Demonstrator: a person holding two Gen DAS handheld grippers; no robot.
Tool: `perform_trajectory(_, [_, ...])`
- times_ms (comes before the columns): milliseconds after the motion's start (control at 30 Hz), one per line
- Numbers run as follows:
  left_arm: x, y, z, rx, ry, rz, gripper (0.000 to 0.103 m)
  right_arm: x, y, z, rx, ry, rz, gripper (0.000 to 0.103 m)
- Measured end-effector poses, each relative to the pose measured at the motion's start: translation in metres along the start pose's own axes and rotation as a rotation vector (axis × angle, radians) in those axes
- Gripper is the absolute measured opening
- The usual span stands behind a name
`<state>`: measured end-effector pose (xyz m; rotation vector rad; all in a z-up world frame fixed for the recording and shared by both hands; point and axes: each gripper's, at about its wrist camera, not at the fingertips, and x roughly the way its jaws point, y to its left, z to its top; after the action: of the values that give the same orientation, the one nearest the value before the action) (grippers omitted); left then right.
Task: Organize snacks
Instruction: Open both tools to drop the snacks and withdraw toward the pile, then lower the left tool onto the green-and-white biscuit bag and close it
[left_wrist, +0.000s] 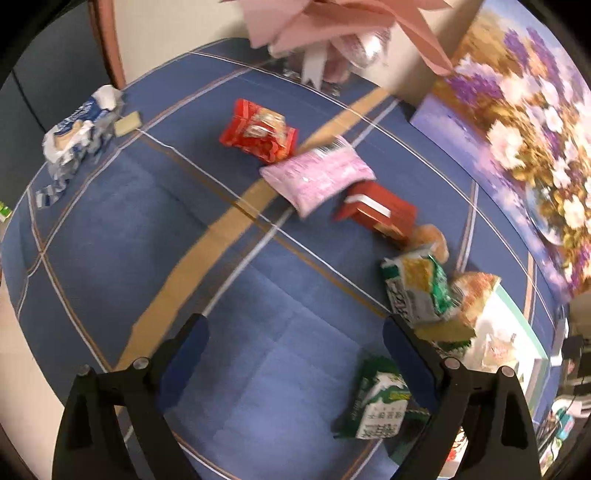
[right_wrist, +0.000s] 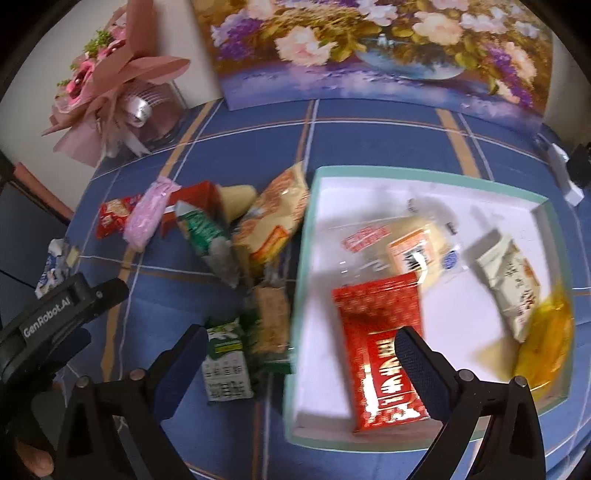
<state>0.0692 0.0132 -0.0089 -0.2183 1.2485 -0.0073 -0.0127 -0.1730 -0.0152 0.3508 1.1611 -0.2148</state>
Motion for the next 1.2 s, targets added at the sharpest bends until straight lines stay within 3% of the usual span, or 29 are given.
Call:
perform_trajectory(300, [0.018,-0.033,-0.016,0.095,0.1,-0.058,0.095,-0.014,-0.042,0.006,0.082,-0.009,-0.096,0.102])
perform_trajectory(500, [0.031,-0.055,-0.031,0.181,0.159,-0.029,0.095,-0.015,-0.062,0.008,0.142,-0.005,-0.098,0.102])
perform_trajectory(633, [0.038,-0.063,-0.039,0.213,0.205,-0.057,0.095,-0.013,-0.063,0.009,0.143,0.002,-0.095,0.102])
perform_trajectory(733, [0.04,-0.068,-0.045,0.24,0.212,-0.022,0.095,-0.011,-0.061,0.008,0.135,0.004,-0.097,0.102])
perform_trajectory(800, [0.041,-0.068,-0.048,0.245,0.215,-0.009,0.089,-0.011,-0.06,0.008,0.131,0.006,-0.097,0.102])
perform_trajectory(900, [0.045,-0.07,-0.05,0.226,0.246,-0.037,0.073,-0.011,-0.059,0.008,0.131,0.007,-0.098,0.102])
perform_trajectory(967, [0.046,-0.069,-0.056,0.233,0.261,-0.045,0.056,-0.011,-0.059,0.008,0.13,0.007,-0.1,0.102])
perform_trajectory(1067, [0.048,-0.071,-0.06,0.247,0.262,-0.04,0.043,-0.01,-0.058,0.008,0.13,0.007,-0.101,0.102])
perform_trajectory(1200, [0.044,-0.062,-0.057,0.202,0.24,-0.038,0.042,-0.01,-0.058,0.008,0.13,0.008,-0.102,0.102])
